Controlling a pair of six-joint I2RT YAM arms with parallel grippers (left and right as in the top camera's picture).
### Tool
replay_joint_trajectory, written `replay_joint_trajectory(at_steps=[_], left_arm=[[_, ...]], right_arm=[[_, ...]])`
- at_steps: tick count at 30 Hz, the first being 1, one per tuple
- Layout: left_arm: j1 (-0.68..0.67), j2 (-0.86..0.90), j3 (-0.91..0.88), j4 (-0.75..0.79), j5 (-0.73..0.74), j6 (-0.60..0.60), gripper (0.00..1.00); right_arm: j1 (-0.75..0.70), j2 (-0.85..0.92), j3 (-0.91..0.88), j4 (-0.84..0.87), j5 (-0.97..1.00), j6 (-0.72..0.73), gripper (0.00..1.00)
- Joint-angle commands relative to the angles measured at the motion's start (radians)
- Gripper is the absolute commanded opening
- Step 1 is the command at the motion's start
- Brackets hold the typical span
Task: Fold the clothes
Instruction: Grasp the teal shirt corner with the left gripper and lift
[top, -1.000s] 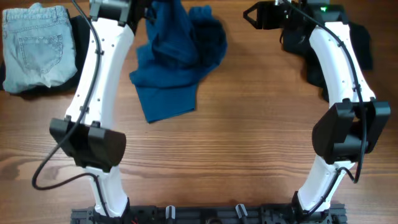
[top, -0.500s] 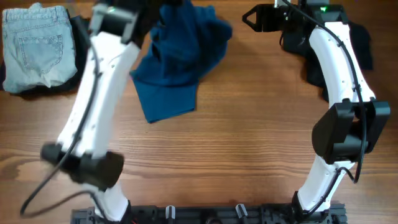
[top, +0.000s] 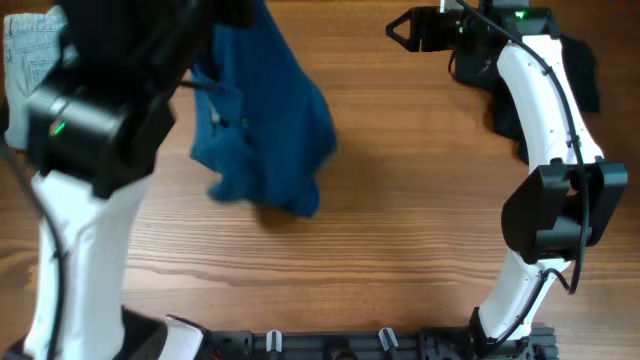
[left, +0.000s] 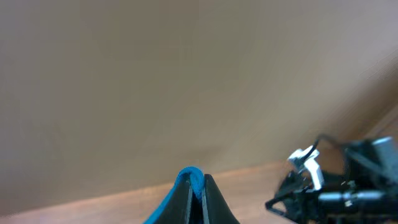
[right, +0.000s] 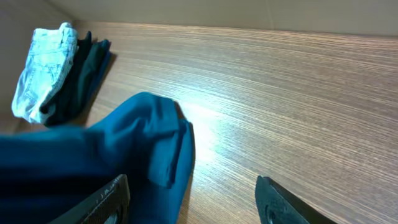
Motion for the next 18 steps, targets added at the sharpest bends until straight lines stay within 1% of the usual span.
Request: replay_joint_trajectory(at_steps=[1,5,7,8,9,10,13,16,17,18], left_arm=[[-0.003,0.061,-0.002,0.025,0.001,0.014,0.04],[-0.003,0.146,-0.002,0.135,0.029,0.012,0.04],[-0.003,0.193,-0.002,0.225,0.122,-0.003,0.04],[-0.009,0.218,-0.002,0.278,0.191,-0.055,0.04],[-0.014,0.227,-0.002,0.293,0.228,-0.072,0.04],[-0.024,0.236,-0.002,0.306,0.297,-0.095,0.04],[-0.094,0.239,-0.002,0.253,0.449,-0.098,0.04],[-0.181,0.219,-0.002,0.121,0.518,-0.088,0.04],[-0.213,0.208,-0.002,0.067,0.54,-0.052,0.04],[-0.225,0.201,-0.002,0.051,0.542,-0.036,0.04]], right_arm=[[0.006,-0.008,0.007,0.0,-0.031,-0.021,0.65],[-0.006,-0.008,0.01,0.011,-0.031,-0.016,0.65],[-0.038,-0.014,0.012,0.023,-0.031,0.031,0.65],[-0.068,-0.025,0.012,0.031,-0.042,0.05,0.65],[-0.088,-0.032,0.012,0.034,-0.05,0.061,0.65],[-0.122,-0.044,0.012,0.039,-0.073,0.069,0.65],[-0.231,-0.079,0.012,0.043,-0.14,0.087,0.65],[-0.313,-0.098,0.012,0.026,-0.177,0.086,0.65],[-0.337,-0.098,0.012,0.018,-0.177,0.085,0.65],[-0.347,-0.098,0.012,0.013,-0.177,0.083,0.65]])
